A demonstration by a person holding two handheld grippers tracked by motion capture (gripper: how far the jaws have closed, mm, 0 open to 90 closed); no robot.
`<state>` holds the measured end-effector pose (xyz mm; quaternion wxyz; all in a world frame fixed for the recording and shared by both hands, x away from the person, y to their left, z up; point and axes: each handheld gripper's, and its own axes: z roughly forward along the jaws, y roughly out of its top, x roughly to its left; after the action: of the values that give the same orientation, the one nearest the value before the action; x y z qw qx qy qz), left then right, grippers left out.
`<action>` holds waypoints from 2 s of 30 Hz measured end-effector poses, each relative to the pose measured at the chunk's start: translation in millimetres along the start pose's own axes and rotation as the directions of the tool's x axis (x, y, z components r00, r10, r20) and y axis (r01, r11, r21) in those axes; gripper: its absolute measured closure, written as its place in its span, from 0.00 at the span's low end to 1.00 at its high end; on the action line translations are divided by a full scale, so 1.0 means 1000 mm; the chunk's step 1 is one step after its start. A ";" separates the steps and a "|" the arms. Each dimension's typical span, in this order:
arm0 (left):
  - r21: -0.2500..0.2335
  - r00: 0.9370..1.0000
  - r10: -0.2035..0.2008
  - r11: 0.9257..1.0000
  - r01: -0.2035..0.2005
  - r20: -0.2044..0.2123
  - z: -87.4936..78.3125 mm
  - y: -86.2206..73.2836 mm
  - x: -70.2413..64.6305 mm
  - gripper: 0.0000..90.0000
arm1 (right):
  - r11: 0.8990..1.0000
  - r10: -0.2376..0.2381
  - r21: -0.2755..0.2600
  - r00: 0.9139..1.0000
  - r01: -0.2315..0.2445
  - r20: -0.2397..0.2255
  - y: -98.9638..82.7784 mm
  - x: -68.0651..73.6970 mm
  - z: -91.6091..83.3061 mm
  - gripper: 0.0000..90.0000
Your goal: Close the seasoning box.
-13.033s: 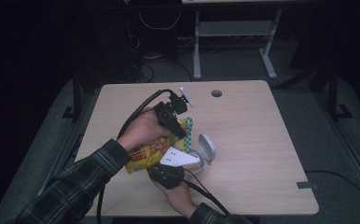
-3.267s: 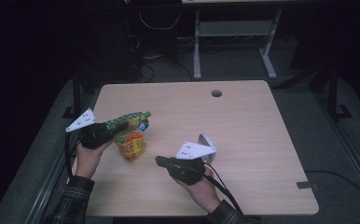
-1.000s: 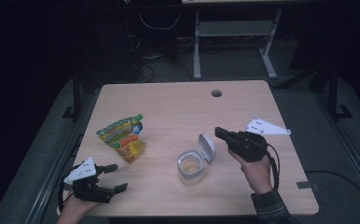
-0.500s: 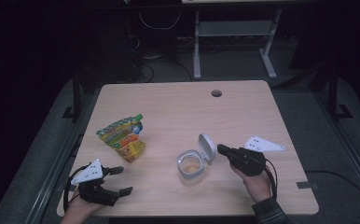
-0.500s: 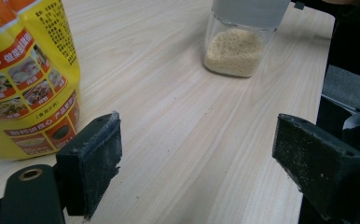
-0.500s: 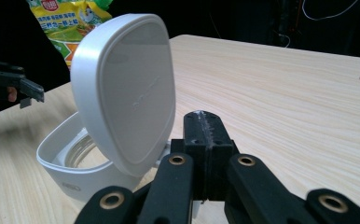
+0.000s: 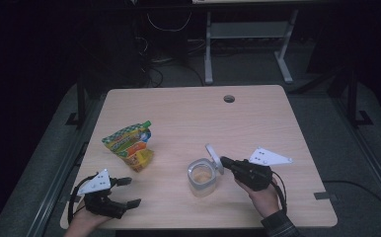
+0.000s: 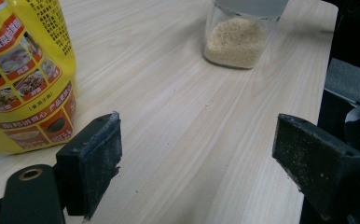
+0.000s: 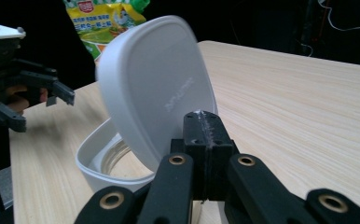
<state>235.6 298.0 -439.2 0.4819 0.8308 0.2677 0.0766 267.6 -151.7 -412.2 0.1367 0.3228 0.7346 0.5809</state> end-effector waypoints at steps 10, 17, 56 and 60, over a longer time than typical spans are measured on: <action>-0.005 1.000 -0.006 1.000 0.006 -0.007 0.000 0.000 0.001 0.17 | 1.000 -0.018 0.005 1.000 0.018 0.004 0.000 0.003 0.001 0.99; -0.005 1.000 -0.008 1.000 0.008 -0.010 0.001 0.001 0.000 0.17 | 1.000 -0.011 -0.029 0.999 0.013 0.047 0.002 -0.006 -0.009 0.98; 0.005 0.999 -0.021 1.000 0.022 -0.043 0.001 -0.004 0.005 0.17 | 0.991 0.006 0.122 0.934 -0.053 0.358 -0.065 -0.043 -0.073 0.19; 0.007 0.999 -0.024 1.000 0.024 -0.047 0.002 -0.004 0.006 0.17 | 0.990 -0.006 0.133 0.934 -0.044 0.358 -0.066 -0.044 -0.070 0.17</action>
<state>240.1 301.1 -444.7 0.4730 0.8275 0.2892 0.0894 239.6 -240.3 -462.3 0.2396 0.4388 0.7329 0.4613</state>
